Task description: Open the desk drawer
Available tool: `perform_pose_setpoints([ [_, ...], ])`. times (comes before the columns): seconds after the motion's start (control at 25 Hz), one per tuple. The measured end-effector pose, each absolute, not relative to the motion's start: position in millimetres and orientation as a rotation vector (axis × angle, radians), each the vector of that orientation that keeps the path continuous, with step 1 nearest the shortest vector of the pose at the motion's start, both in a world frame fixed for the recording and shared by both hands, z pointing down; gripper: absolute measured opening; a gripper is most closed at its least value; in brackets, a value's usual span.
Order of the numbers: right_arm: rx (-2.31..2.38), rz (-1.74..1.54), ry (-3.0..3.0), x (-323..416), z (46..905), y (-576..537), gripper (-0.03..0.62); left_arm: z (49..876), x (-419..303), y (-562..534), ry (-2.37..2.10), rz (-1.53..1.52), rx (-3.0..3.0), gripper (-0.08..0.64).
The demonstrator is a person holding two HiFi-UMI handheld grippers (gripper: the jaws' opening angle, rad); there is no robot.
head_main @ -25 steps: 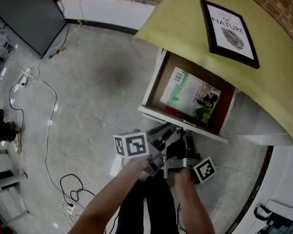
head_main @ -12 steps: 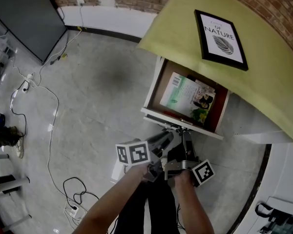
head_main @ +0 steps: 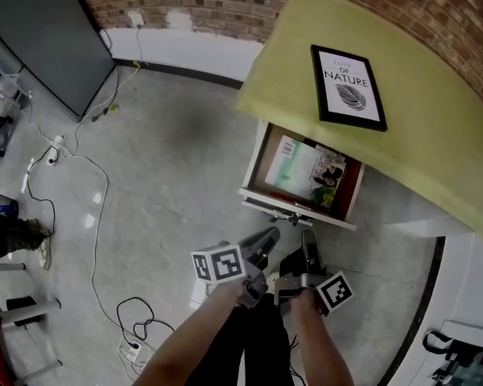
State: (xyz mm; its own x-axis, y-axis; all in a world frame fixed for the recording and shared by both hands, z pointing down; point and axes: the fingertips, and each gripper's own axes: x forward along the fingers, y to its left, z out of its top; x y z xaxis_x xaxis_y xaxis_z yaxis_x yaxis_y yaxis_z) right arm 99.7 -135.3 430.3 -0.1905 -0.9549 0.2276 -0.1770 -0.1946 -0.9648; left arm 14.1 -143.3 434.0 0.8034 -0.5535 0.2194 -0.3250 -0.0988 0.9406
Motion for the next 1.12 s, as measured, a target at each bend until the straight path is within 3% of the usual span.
perform_pose_setpoints([
  [1.12, -1.335, -1.438, 1.704, 77, 258, -92, 0.012, 251, 23, -79, -0.578, -0.174, 1.890, 0.011],
])
